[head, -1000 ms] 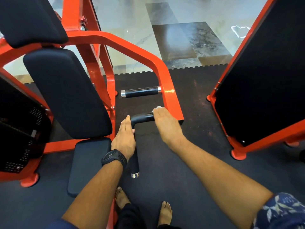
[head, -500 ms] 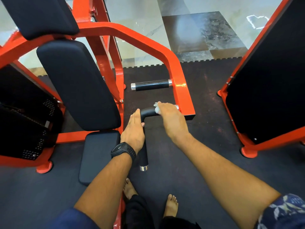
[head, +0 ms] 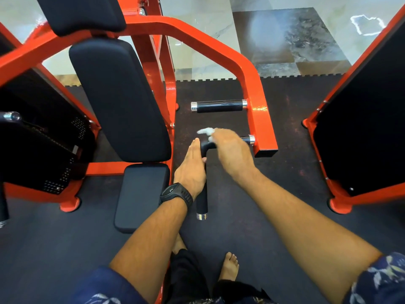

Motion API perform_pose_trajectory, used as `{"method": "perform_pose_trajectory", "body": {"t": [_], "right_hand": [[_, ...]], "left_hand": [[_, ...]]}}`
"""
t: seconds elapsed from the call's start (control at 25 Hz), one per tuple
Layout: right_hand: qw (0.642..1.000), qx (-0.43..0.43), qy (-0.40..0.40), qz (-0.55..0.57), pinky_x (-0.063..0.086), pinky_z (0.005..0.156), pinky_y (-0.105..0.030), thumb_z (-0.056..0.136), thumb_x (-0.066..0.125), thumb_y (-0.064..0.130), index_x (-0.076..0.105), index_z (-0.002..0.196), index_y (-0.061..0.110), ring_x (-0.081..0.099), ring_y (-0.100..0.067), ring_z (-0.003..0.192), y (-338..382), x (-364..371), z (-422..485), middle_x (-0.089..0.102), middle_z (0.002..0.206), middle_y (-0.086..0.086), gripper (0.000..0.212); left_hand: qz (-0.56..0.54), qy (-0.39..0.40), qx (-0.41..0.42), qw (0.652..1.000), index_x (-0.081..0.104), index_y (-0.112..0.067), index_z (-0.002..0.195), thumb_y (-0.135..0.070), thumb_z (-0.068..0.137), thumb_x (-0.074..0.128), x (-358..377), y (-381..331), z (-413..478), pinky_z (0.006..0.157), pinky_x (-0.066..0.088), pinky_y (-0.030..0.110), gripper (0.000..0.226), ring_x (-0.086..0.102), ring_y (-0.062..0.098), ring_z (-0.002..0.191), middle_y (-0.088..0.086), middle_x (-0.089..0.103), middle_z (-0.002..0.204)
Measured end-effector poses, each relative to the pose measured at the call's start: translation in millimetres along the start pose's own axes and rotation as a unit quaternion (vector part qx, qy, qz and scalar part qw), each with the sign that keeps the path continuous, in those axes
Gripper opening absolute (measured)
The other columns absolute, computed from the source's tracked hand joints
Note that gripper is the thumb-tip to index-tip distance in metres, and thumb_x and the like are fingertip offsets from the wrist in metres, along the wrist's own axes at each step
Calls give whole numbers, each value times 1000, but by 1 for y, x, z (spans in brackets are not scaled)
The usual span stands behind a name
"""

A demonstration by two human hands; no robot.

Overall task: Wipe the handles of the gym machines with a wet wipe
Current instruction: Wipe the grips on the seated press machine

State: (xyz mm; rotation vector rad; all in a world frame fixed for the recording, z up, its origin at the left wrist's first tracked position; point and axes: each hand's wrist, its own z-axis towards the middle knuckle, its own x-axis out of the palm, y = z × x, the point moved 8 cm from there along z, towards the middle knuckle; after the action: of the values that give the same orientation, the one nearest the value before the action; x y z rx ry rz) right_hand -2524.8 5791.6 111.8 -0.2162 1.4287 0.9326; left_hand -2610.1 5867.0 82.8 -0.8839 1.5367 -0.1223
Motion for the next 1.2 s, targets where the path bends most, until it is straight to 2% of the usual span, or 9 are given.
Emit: {"method": "perform_pose_trajectory", "body": {"t": [0.08,0.16,0.32,0.44,0.56,0.76,0.96,1.12,1.2], "right_hand": [[999,23,4,-36,50,80,-33,94,54,10,59,125,14,55,-22,112,-1,-4,1,60,116,-4,31],[996,-29,56,-66,51,80,-36,92,59,7,58,122,9,52,-24,116,16,5,-3,55,122,-8,30],[989,24,103,-104,48,75,-35,82,67,-1,61,110,12,58,-25,102,3,-2,23,55,113,-6,31],[981,-47,155,-104,52,80,-40,78,75,6,61,109,10,59,-28,105,27,7,25,56,114,-8,34],[968,-13,191,-164,53,83,-44,87,62,2,62,113,8,60,-35,108,-1,-4,34,57,115,-13,27],[984,45,88,-149,46,71,-39,85,56,-6,62,111,10,59,-31,99,-23,-23,11,56,110,-11,32],[991,84,-26,-103,47,76,-36,89,62,-1,58,127,9,50,-28,97,-29,-21,-9,54,111,-11,40],[972,209,-86,63,48,87,-34,93,63,6,49,140,15,50,-22,101,-25,-9,-32,48,114,-10,50],[963,239,-94,81,43,82,-28,96,57,6,46,144,21,47,-19,103,-17,-4,-36,45,115,-7,51]], "left_hand": [[-34,-1,-42,999,2,-51,154,-44,102,28,3,6,-2,98,41,41,58,56,26,124,-17,50,142],[-103,-8,-103,989,2,-57,150,-40,106,27,6,18,2,87,38,41,54,58,31,121,-18,54,132],[-50,-15,-29,998,-1,-38,155,-28,104,39,5,10,-1,88,44,42,65,56,32,123,-13,27,161],[-82,-8,-60,995,8,-47,147,-38,100,40,5,16,-1,85,46,40,58,59,29,94,-14,52,125],[-39,5,-31,999,2,-39,154,-27,104,39,9,13,1,90,42,42,64,55,31,125,-14,29,160],[-48,-4,-19,999,3,-36,154,-22,103,38,13,18,4,92,43,44,63,53,26,130,-15,22,163],[-37,-12,-14,999,2,-35,155,-20,103,39,12,23,9,100,42,47,65,50,27,134,-15,16,165],[-35,-1,-18,999,3,-33,157,-24,105,38,15,21,6,102,40,46,63,45,28,138,-13,13,166],[-41,1,-10,999,2,-33,157,-25,105,37,14,21,8,102,40,46,63,44,28,139,-14,10,167]]}}
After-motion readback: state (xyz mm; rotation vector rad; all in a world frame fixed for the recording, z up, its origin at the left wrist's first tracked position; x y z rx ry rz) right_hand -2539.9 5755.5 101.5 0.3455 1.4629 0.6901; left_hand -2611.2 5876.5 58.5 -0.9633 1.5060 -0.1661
